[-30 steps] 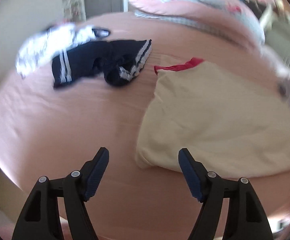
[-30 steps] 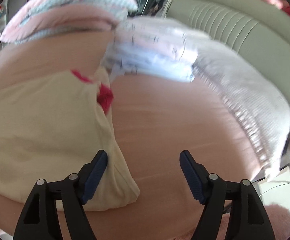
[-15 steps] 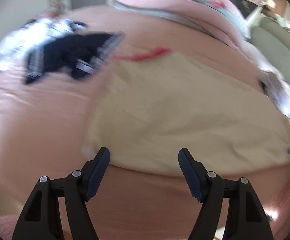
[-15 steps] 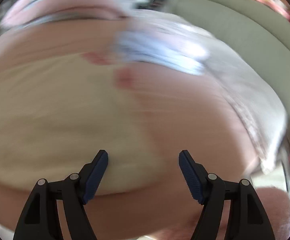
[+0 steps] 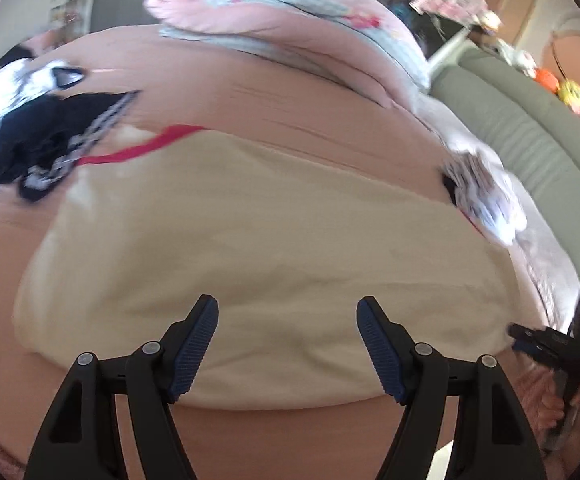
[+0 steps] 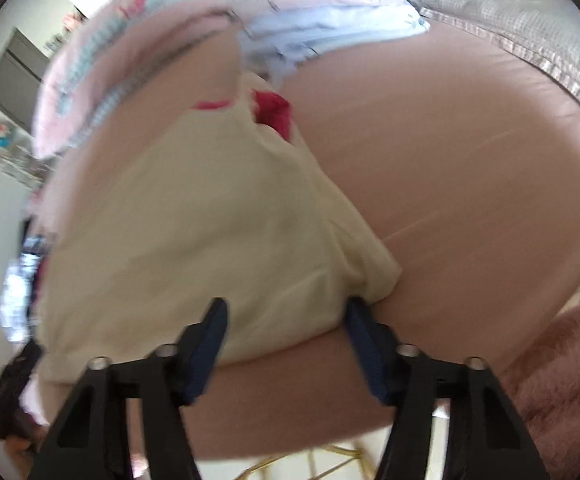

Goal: Fold clothes
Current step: 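Grasp the shirt corner with the right gripper and lift it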

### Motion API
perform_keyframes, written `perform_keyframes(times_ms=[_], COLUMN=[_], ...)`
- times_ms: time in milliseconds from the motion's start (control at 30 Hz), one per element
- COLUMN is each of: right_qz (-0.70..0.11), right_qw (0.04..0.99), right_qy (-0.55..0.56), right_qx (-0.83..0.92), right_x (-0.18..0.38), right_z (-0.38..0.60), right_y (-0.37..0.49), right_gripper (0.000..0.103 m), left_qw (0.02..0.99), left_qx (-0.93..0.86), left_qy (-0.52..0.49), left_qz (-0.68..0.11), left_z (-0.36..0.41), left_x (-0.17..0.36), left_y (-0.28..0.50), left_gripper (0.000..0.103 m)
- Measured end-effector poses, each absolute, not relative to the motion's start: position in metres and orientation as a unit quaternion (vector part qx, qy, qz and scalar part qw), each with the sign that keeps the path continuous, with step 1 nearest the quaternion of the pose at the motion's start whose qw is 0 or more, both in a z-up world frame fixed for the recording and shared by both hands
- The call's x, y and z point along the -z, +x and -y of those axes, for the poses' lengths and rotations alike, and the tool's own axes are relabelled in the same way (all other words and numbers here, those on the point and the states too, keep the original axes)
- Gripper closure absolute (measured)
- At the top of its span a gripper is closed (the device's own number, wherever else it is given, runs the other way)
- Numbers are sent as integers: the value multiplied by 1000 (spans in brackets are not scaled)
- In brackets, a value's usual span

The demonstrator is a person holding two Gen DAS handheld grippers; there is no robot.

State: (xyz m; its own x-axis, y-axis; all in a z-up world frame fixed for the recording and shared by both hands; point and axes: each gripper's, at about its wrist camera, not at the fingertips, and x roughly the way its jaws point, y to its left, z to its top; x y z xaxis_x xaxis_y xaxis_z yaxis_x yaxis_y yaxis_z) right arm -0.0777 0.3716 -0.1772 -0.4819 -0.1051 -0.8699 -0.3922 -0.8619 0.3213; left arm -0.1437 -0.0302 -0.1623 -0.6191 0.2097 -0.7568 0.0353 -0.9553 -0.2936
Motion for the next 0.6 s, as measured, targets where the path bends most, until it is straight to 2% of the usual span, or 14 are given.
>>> perform_keyframes(times_ms=[67,100,167,300,367,600], right_qz=[-216,-200,-182,-166,-147,13], right_qw=[99,101,104,107,93,-13], right_qy=[-501,-501,-497,-485,-472,-424], right_qx=[-832,-836,-842,-852,-864,-906], right_x=[176,174,171,166,159,133], right_z=[-363,-358,-353,-351,-339,-254], right_y=[-83,-85,-88,-91,-96,-132], right_gripper=[60,68,73,87,89,89], left_qw=[54,51,48,38,38,37], left_qx=[-881,-873,-857,-860,-860,-857], left_qy=[-452,-467,-502,-508,-509,-511], left_qz=[132,129,107,28,21,52], left_z=[21,18,9,-11,-11,-2], left_x=[169,175,189,186,185,183], left_y=[-150,-154,-157,-155,-152,-148], left_gripper=[33,32,33,31,30,30])
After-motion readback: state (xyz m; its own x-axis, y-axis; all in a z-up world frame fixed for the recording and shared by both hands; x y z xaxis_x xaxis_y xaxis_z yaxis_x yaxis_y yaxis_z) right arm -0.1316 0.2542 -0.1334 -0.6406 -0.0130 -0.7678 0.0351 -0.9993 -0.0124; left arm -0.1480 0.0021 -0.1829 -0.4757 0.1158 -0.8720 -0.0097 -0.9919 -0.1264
